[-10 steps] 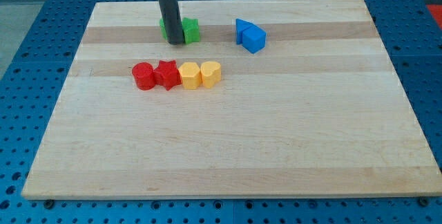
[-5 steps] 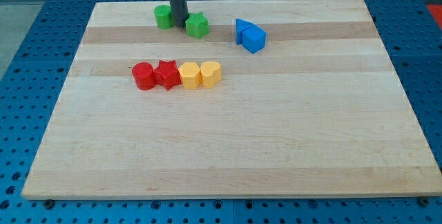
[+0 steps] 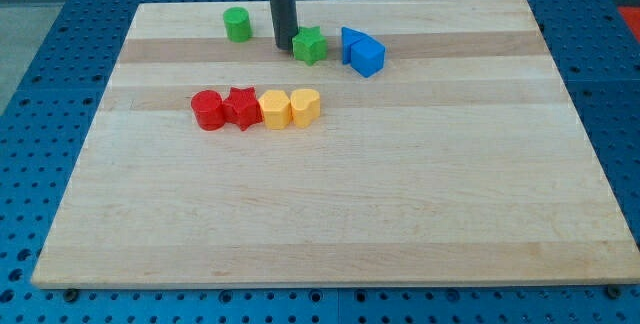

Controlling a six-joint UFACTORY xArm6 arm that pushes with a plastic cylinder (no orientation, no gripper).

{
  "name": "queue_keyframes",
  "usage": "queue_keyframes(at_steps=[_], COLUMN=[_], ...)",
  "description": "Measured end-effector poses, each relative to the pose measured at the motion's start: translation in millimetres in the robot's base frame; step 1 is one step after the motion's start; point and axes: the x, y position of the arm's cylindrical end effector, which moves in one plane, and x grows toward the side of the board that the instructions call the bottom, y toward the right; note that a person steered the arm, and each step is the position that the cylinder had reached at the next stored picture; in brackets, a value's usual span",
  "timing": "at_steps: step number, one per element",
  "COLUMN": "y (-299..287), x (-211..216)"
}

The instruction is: Separate the green star from the green circle

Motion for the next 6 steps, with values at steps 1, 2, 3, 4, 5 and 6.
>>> queue_keyframes(at_steps=[1,2,3,4,5,6], y=[3.5,7.5,6.9,6.6,6.6,15.0], x=[3.8,8.0,8.0,-3.0,-24.2,-42.9])
